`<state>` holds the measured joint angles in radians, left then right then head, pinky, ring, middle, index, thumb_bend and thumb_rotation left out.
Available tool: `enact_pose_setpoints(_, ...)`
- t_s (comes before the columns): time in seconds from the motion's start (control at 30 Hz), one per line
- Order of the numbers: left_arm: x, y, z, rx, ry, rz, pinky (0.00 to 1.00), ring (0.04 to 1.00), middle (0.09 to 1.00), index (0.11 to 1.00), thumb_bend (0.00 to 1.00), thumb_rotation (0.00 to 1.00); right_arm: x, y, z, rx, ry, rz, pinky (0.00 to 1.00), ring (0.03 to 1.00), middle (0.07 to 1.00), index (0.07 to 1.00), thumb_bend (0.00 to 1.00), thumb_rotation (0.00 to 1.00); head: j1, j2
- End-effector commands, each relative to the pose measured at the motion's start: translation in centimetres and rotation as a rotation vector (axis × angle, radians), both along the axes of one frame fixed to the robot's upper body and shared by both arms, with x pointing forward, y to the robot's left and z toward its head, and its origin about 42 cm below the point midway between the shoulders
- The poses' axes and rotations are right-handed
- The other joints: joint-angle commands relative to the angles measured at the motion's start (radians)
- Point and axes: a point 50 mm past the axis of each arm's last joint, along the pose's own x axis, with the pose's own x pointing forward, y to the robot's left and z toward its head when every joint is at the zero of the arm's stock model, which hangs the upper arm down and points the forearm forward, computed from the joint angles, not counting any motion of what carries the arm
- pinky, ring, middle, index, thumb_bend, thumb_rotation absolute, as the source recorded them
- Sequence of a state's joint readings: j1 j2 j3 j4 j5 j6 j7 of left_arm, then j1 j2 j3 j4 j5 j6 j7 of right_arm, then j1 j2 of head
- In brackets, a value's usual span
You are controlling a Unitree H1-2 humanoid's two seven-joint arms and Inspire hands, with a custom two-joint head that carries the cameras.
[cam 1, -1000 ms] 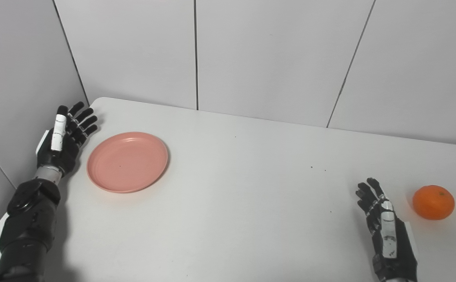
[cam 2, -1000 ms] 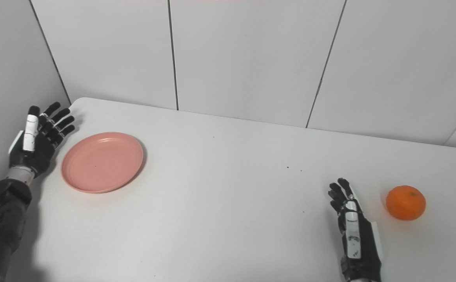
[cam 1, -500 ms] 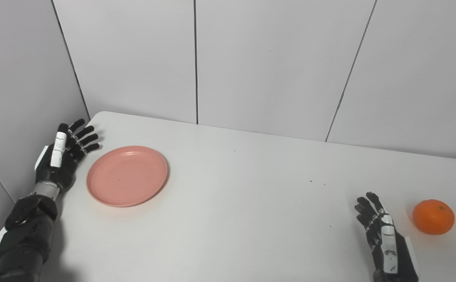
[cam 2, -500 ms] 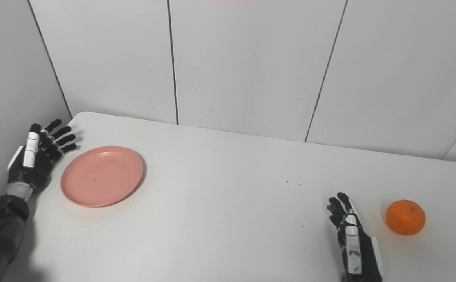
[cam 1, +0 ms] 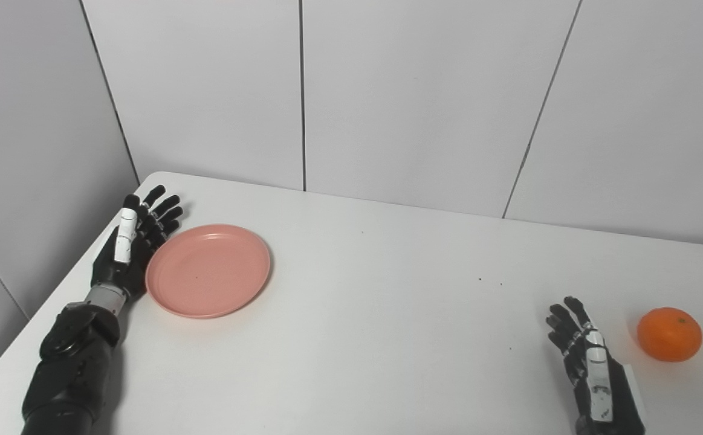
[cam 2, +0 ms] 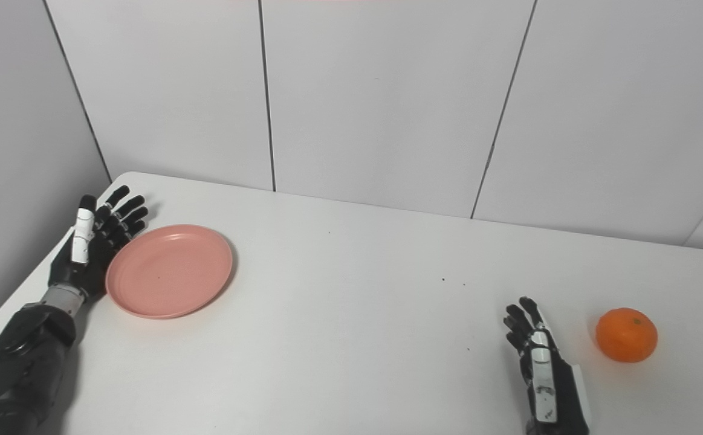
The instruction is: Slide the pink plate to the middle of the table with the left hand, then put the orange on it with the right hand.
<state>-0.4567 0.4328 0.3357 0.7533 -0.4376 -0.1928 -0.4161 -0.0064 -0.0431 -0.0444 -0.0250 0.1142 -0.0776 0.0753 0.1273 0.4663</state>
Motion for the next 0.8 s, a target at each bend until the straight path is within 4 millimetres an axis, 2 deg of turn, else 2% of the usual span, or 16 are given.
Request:
enact_pose_setpoints(0.0, 0.2, -0.4, 1.2, 0.025, -0.021, -0.007, 0.98, 0.903, 0.894, 0.904, 0.92, 0.87, -2.4, 0.9, -3.7, 0.041, 0.151, -0.001, 0.92, 0.892, 0.881, 0.909, 0.67, 1.0, 0.0, 0.001)
enact_pose_setpoints(0.37, -0.9, -2.3, 1.1, -0.019, 0.024, -0.005, 0.94, 0.905, 0.89, 0.885, 0.92, 0.86, -2.5, 1.1, -3.5, 0.048, 0.153, -0.002, 0.92, 0.894, 0.88, 0.903, 0.67, 1.0, -0.008, 0.01)
enact_pose_setpoints(0.47, -1.0, -2.5, 0.6, -0.042, 0.034, -0.03, 0.94, 0.909, 0.895, 0.888, 0.92, 0.86, -2.4, 1.1, -3.5, 0.037, 0.153, 0.0, 0.92, 0.893, 0.878, 0.905, 0.68, 1.0, -0.009, 0.011)
enact_pose_setpoints(0.53, -1.2, -3.0, 0.6, -0.056, 0.032, -0.048, 0.93, 0.889, 0.861, 0.882, 0.91, 0.85, -2.4, 1.1, -3.5, 0.031, 0.152, 0.0, 0.92, 0.891, 0.877, 0.907, 0.67, 1.0, -0.01, 0.012)
enact_pose_setpoints(0.77, -1.4, -4.7, 0.5, -0.077, 0.038, -0.087, 0.94, 0.888, 0.864, 0.888, 0.89, 0.87, -2.4, 1.3, -3.5, 0.032, 0.149, 0.003, 0.92, 0.895, 0.882, 0.91, 0.65, 1.0, -0.014, 0.014)
